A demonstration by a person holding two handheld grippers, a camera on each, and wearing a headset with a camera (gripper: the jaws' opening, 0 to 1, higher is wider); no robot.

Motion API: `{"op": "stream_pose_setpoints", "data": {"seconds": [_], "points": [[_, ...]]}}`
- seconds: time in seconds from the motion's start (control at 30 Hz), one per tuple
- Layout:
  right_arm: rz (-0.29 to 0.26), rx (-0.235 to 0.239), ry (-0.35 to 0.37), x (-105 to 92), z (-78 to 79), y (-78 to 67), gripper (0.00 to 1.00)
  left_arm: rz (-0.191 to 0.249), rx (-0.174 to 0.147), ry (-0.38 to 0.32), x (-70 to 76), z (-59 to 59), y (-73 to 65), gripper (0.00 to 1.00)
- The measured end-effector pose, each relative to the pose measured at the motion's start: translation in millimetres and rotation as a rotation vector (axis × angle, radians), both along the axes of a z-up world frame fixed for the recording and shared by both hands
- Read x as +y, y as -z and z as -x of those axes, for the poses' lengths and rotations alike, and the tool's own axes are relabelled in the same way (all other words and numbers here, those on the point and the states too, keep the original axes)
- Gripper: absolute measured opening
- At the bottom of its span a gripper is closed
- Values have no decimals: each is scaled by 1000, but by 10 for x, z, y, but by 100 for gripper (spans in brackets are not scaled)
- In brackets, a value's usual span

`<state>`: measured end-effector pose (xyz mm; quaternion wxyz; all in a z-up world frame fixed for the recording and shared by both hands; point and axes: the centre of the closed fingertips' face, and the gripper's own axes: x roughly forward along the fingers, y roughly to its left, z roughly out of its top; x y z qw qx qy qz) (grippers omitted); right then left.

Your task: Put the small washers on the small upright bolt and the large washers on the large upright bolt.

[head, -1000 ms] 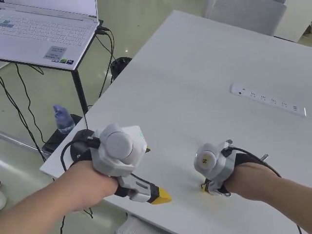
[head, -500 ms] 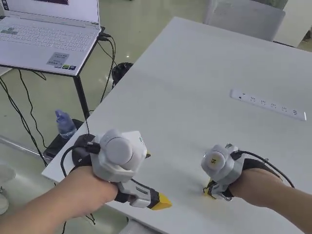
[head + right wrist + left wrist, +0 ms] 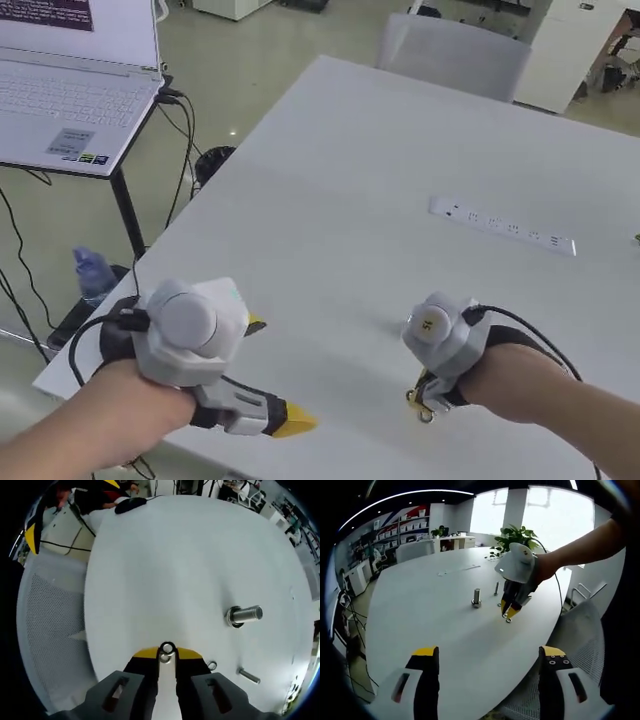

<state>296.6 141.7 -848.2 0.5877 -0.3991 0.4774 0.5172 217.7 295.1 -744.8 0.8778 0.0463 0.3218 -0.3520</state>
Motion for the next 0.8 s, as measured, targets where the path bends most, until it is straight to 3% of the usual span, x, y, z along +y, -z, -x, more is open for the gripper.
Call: {"op": "stream_pose_setpoints", "data": {"seconds": [0.13,0.2,0.23,0.33,0.4,0.47,0.53,0.63,0.8], "points": [[-15,2,42,-141,-34,-47,12,-1,-1,11,-80,-21,25,87],[-10,-7,40,-238,-57,-46,12,51,3,-5,-139,-50,-20,87],[-8,-9,43,-276,-61,-48,12,51,2,-6,-147,-59,-18,87],[-17,-3,71,-386,-81,-60,12,7,6,10,-177,-58,55,88],[-18,-6,83,-465,-101,-67,12,8,14,17,-208,-57,87,88],[-19,-8,87,-542,-114,-82,12,4,7,19,-223,-61,88,90],[-20,-12,97,-622,-160,-98,12,-32,0,29,-216,-52,119,92],[-15,-19,100,-745,-232,-138,12,-15,6,20,-219,-50,126,93],[1,-36,97,-929,-383,-178,12,-22,12,15,-219,-27,137,97]]}}
